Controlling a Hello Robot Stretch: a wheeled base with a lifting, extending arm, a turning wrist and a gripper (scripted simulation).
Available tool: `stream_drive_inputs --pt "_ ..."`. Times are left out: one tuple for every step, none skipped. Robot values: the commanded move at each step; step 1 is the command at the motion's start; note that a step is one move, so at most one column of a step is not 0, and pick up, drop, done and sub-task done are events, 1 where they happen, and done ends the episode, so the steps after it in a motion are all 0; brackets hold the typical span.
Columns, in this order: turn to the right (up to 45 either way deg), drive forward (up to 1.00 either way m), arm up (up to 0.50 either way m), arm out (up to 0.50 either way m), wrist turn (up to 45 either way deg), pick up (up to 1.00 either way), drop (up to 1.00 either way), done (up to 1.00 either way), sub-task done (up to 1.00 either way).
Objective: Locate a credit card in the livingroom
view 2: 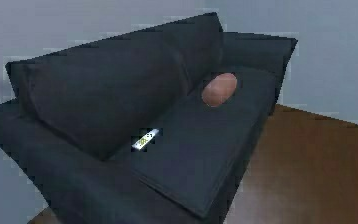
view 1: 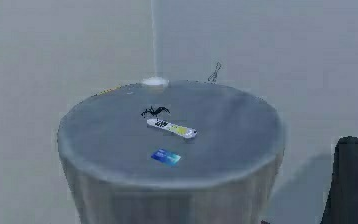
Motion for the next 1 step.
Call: stream_drive_inputs --pt "0.0 0.00 0.00 0.00 0.0 0.00 0.00 1.00 0.00"
